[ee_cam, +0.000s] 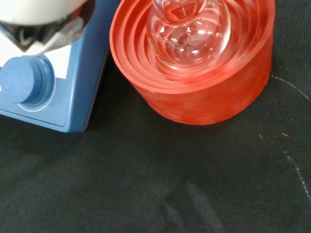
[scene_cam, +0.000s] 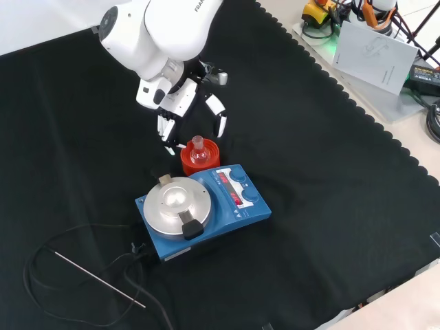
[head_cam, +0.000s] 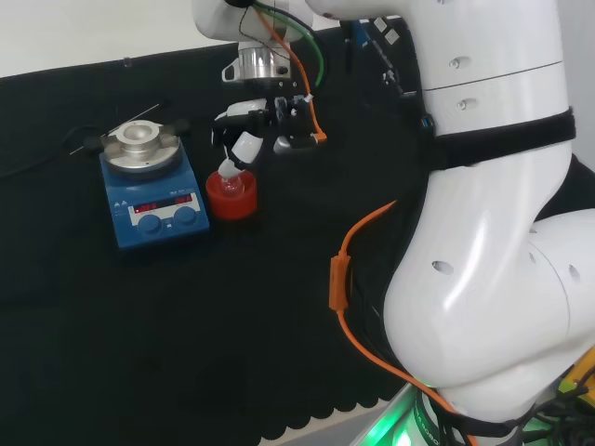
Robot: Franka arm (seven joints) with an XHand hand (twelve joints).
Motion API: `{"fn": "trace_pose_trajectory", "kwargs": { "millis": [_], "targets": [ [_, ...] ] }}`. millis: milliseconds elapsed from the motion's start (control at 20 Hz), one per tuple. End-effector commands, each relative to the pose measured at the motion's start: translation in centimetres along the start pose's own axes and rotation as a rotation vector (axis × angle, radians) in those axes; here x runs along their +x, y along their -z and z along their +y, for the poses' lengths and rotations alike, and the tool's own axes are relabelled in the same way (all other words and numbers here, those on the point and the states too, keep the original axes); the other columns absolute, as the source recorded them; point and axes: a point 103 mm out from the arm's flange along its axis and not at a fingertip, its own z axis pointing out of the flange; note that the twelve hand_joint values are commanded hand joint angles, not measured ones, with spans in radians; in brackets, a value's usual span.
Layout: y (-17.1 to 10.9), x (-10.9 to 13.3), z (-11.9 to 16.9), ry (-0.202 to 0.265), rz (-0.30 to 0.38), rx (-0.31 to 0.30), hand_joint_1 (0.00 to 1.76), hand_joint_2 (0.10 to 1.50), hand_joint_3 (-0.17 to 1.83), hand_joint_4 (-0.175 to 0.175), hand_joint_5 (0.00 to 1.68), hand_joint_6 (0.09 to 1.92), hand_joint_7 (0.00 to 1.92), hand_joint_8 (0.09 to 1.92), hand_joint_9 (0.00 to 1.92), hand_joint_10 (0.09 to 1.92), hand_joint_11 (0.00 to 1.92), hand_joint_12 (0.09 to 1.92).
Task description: Pick up the round-bottom flask.
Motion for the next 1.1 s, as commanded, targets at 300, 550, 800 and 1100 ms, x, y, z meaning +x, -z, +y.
{"fn": "trace_pose_trajectory", "kwargs": {
  "millis": [300,550,800,1100],
  "targets": [
    [0.11,-0.12,-0.07,0.006,-0.123,-0.035,0.83,0.35,0.87,-0.175,0.23,1.0,0.6,1.03,0.69,0.95,0.59,1.39],
    [-0.16,0.02,-0.1,0.013,-0.152,-0.045,0.84,0.35,0.87,-0.173,0.26,1.03,0.64,1.02,0.72,0.94,0.61,1.38],
    [-0.47,-0.03,0.02,0.015,-0.176,-0.037,0.85,0.36,0.88,-0.166,0.31,1.08,0.7,1.01,0.76,0.92,0.63,1.37],
    [-0.63,-0.33,0.14,-0.005,-0.179,-0.038,0.86,0.36,0.88,-0.145,0.4,1.14,0.72,0.99,0.79,0.9,0.65,1.36]
  ]
}}
